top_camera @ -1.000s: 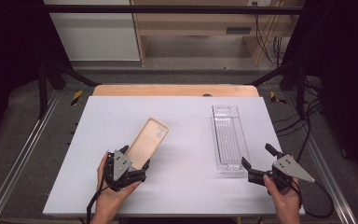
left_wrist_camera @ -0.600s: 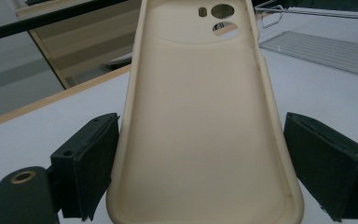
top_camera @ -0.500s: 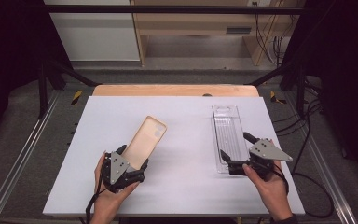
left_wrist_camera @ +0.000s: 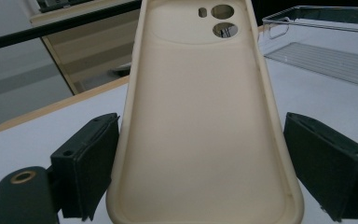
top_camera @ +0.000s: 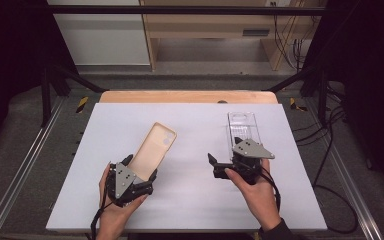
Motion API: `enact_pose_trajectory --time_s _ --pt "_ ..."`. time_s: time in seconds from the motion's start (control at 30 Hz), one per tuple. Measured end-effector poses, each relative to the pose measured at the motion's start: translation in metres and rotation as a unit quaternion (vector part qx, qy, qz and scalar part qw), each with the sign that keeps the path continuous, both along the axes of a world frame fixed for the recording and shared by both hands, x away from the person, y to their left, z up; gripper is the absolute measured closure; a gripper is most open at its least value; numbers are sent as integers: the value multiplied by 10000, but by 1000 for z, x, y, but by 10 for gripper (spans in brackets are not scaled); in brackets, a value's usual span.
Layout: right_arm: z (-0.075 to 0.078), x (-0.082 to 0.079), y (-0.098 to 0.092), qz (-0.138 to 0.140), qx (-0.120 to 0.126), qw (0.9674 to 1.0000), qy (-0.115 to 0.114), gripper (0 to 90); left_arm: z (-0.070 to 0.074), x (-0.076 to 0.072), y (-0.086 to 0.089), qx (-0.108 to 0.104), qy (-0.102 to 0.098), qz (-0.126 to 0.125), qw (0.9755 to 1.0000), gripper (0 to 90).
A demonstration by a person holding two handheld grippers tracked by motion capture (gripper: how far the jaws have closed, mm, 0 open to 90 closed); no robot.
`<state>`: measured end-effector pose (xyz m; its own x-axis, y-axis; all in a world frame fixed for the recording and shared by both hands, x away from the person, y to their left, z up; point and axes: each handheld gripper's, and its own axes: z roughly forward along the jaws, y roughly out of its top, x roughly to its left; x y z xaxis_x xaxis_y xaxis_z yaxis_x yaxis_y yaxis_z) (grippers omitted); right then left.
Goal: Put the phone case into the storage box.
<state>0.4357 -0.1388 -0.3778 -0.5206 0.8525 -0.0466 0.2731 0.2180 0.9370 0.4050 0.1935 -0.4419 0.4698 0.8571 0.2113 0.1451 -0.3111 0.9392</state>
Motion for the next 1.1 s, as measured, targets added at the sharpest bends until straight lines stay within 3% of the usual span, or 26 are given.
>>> enact_pose_trajectory --time_s 0.23,0.47,0.83,1.1 --pt "0 8 17 -413 103 9990 98 49 1 -1 -1 -24 -58 27 10000 120" --pt "-1 14 34 -648 126 9976 190 50 2 -3 -3 -20 -127 27 9999 120" --pt "-7 18 61 -480 62 9984 274 55 3 -5 -6 -20 -193 -7 9998 120" --pt "-5 22 67 -472 166 9983 308 57 4 -6 -5 -42 -242 -7 9997 120"
